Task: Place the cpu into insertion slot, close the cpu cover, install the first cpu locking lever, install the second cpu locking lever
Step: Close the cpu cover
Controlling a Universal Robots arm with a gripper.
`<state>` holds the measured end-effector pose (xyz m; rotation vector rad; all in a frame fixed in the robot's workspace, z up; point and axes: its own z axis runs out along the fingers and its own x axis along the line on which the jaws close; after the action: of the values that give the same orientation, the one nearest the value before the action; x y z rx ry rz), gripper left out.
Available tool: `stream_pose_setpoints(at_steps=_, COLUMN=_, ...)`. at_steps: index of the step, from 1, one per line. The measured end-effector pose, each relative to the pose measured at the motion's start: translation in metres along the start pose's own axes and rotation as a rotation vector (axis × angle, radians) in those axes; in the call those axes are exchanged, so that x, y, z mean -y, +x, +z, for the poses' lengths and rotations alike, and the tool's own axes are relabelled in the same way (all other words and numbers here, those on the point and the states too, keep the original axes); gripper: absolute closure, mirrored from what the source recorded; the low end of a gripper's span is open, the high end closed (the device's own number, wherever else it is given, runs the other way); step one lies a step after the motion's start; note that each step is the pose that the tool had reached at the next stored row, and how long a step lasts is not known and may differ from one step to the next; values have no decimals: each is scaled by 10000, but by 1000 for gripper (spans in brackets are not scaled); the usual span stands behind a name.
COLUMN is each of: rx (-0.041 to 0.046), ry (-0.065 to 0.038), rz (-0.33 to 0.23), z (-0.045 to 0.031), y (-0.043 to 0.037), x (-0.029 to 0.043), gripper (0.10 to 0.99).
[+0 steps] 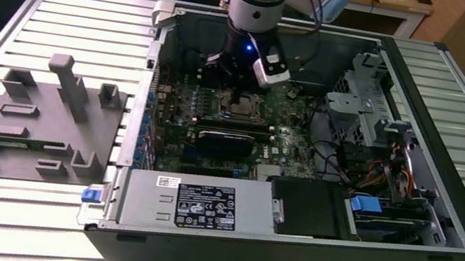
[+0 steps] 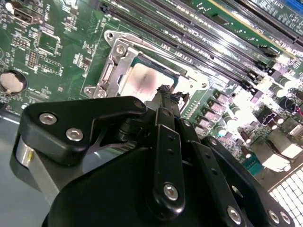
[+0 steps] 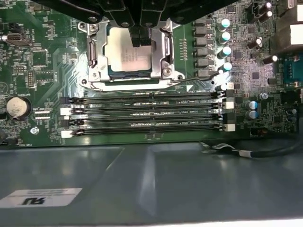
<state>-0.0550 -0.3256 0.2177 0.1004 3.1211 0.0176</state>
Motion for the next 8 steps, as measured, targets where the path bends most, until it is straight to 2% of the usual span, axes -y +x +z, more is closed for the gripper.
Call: stream_pose_setpoints(at_steps=8, rx=22, ry=-3, rz=-1, z=60, y=117, x=8, gripper=984)
